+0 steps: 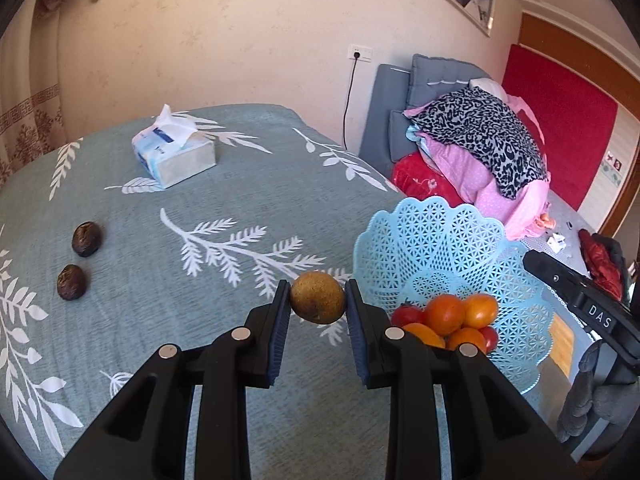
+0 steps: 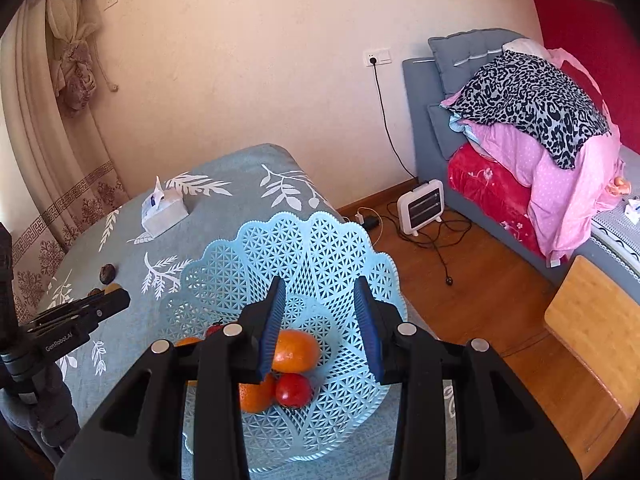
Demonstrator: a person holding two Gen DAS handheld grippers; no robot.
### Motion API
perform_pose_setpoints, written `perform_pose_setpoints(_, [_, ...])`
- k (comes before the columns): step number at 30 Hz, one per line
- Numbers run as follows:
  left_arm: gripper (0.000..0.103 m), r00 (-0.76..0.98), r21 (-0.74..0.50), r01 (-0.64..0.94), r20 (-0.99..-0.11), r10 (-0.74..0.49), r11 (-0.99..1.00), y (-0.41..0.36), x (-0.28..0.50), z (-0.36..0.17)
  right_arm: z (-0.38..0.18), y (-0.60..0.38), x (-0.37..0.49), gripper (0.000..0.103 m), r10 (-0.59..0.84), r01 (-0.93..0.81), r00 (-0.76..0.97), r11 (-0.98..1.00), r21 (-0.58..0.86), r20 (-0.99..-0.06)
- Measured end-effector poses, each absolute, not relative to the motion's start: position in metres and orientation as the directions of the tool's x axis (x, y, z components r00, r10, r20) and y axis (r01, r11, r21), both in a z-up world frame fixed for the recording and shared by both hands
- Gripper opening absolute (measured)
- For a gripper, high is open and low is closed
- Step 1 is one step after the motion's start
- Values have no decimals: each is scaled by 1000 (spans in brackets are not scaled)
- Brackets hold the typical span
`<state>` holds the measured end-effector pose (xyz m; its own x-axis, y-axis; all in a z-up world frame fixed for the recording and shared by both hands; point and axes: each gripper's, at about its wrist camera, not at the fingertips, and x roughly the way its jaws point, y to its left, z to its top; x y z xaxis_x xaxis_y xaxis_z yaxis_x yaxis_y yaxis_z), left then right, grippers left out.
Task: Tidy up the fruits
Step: 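Lower the kiwi into the basket and open the left tool, then move both tools back toward the two dark brown fruits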
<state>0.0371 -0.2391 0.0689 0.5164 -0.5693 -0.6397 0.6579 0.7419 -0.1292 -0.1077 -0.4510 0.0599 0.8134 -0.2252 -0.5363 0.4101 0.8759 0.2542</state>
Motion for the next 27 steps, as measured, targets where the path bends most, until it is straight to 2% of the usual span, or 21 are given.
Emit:
perform_pose_setpoints(8, [28,478,-102,717,-647,-594,689,-280,27,67,60,-455,-115,37,-222,405,825,874,270,-520])
perform_pose_setpoints(11, [28,464,-94,734,-654,-597,672,-293,24,64,60,-455,-116,45,-220,403,828,873,275,-515])
perform_pose_setpoints(12, [31,463,-88,737,-658,-595,670,-295,23,63,61,-455,-117,45,-222,402,830,874,273,-512])
perform_pose_setpoints(13, [43,461,-88,738,-659,-594,669,-296,23,62,61,-454,-117,46,-225,402,830,875,269,-510])
perform_pose_setpoints(15, [60,475,-88,729,-650,-594,679,-294,22,62,62,-452,-117,46,-228,401,831,878,260,-507])
perform_pose_setpoints(23, [60,511,-114,664,-653,-559,739,-265,39,62,64,-445,-116,46,-221,394,832,881,262,-509])
perform_pose_setpoints(27, [72,542,-110,627,-650,-533,771,-247,44,61,65,-437,-114,51,-216,386,834,886,256,-508])
